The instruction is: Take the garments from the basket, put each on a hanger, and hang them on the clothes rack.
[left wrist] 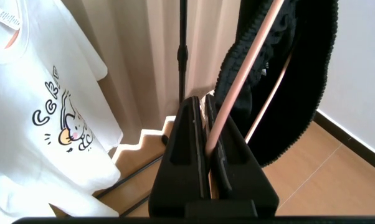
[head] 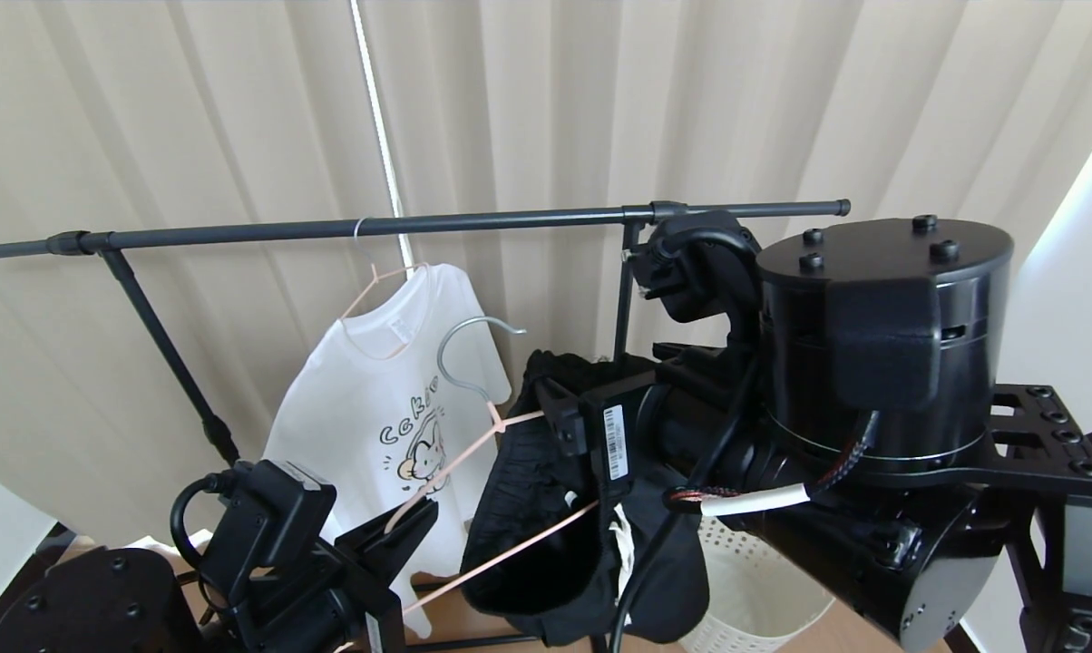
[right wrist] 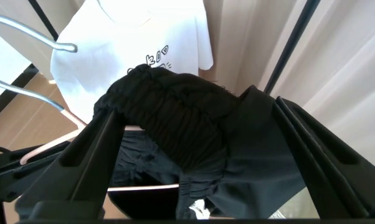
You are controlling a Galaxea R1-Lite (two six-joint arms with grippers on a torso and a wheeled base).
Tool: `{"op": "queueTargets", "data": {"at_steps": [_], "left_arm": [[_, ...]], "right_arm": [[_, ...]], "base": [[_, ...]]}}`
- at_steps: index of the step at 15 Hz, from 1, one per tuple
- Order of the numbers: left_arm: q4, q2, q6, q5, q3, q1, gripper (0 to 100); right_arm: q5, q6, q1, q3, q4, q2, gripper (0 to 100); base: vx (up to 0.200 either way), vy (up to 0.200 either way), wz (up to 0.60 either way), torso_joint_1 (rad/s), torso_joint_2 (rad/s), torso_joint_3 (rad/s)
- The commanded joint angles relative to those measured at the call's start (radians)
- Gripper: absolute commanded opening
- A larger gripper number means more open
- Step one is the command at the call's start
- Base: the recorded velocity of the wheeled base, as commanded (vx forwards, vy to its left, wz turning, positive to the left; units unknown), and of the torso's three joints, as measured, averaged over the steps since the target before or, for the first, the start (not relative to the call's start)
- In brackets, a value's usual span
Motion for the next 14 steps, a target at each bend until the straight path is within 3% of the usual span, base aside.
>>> {"op": "queueTargets", "data": {"at_steps": [1,14], "left_arm": [[-0.001,0.000,0.000,0.000,0.000,0.000,0],[-0.001,-0.016,0.000,-0.001,-0.020,0.022,0]], "right_arm": [[0.000,0.000,0.003,0.002,-0.001,-0.003,100],[0.007,-0.016,0.020,0.039,-0.001,-0.049,100]], "base": [[0.000,0.000,0.00,0.000,0.00,0.000],[0.000,0.000,0.00,0.000,0.00,0.000]]}}
